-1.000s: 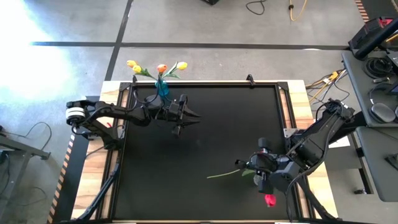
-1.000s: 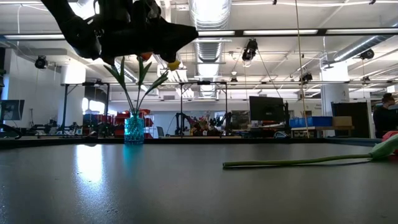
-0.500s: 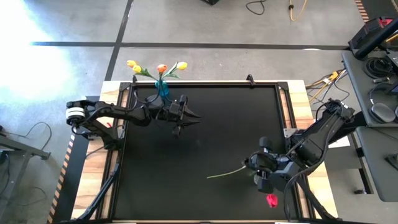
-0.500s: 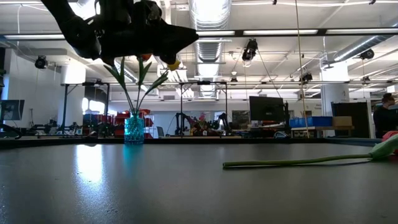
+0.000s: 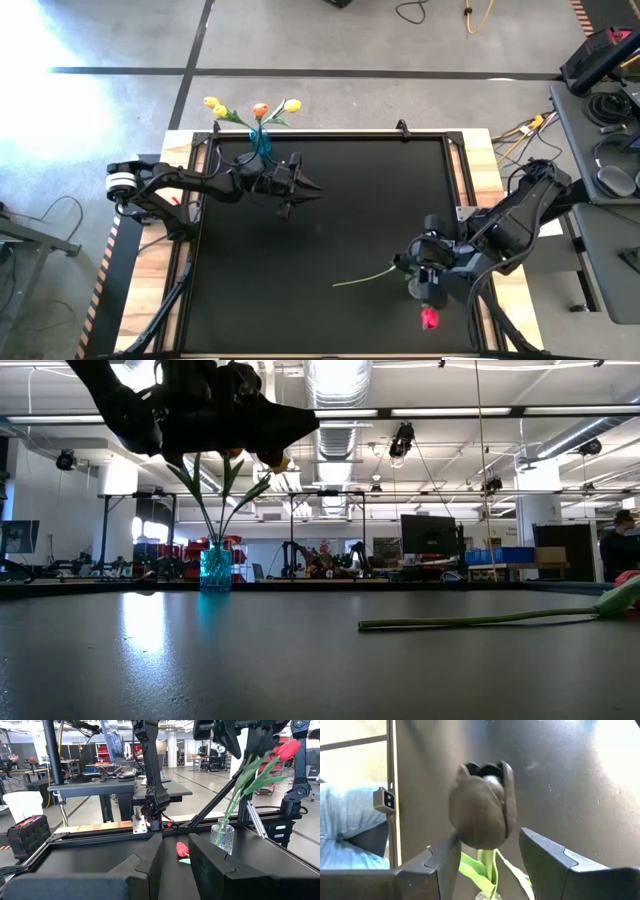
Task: Sort flowers into vase by color
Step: Put the red flower into the transparent vase
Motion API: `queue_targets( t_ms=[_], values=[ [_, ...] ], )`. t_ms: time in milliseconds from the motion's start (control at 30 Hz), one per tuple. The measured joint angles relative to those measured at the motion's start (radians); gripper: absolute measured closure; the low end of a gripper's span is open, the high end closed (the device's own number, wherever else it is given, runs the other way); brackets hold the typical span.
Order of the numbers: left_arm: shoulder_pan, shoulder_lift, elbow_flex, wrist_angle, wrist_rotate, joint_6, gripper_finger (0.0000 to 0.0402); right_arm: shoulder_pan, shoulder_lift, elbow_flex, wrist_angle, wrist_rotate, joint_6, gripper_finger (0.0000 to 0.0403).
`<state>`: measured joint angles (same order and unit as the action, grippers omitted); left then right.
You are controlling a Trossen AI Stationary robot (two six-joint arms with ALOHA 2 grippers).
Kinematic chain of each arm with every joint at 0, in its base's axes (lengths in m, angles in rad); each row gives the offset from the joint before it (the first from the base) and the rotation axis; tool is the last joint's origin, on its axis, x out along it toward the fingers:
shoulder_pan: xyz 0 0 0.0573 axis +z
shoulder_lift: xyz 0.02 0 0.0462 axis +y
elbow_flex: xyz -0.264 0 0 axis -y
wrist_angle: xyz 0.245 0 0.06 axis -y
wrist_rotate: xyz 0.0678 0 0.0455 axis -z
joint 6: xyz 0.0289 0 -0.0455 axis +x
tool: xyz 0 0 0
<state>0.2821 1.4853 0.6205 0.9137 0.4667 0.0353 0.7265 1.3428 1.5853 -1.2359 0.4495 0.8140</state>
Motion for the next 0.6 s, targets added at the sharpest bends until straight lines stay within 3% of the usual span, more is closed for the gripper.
queue_targets(
  t_ms=[333,500,600],
  values=[
    [-0.008,0.0,0.0,-0.018,0.022,-0.02,0.0322,0.002,0.0,0.125,-0.117,-0.038,0.016,0.0214],
    [-0.057,0.0,0.056,-0.168,0.015,0.02,0.0322,0.002,0.0,0.208,-0.227,-0.039,0.033,0.023],
    [-0.091,0.0,0.097,-0.287,-0.044,0.079,0.0322,0.002,0.001,0.236,-0.338,-0.057,0.092,0.0261]
  ],
)
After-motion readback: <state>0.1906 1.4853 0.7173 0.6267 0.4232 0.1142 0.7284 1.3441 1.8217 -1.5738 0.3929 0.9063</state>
